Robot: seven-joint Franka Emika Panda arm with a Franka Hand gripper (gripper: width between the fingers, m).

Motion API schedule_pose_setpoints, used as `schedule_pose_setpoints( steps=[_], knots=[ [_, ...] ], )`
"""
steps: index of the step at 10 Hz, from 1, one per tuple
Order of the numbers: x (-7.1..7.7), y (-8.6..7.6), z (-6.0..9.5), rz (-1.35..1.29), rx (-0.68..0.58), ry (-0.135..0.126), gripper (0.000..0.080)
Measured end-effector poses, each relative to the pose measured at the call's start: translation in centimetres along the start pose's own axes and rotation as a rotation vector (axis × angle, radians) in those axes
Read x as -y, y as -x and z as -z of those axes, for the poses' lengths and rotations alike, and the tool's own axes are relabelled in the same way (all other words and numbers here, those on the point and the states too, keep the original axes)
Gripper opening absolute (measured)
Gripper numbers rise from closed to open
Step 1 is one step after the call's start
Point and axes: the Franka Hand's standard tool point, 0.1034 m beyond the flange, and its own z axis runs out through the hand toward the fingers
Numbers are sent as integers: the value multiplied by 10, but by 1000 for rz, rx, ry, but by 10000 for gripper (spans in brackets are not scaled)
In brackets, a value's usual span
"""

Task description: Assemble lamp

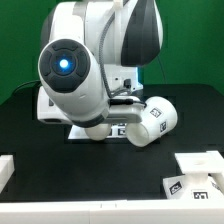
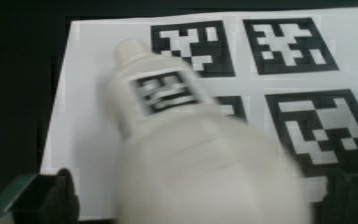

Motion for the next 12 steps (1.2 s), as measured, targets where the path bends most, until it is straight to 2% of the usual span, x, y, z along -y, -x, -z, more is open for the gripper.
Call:
schedule_pose_setpoints(
  steps=[3, 5, 7, 9, 10, 12],
  knots=[
    [1, 0, 0, 4, 0, 2, 699],
    [-5, 1, 2, 17, -3, 5, 699],
    [-11, 0, 6, 0, 22, 23, 699],
    [-9, -5, 10, -9, 14, 16, 699],
    [-6, -5, 9, -11, 14, 1, 699],
    [4, -8, 11, -34, -3, -91, 699]
  ],
)
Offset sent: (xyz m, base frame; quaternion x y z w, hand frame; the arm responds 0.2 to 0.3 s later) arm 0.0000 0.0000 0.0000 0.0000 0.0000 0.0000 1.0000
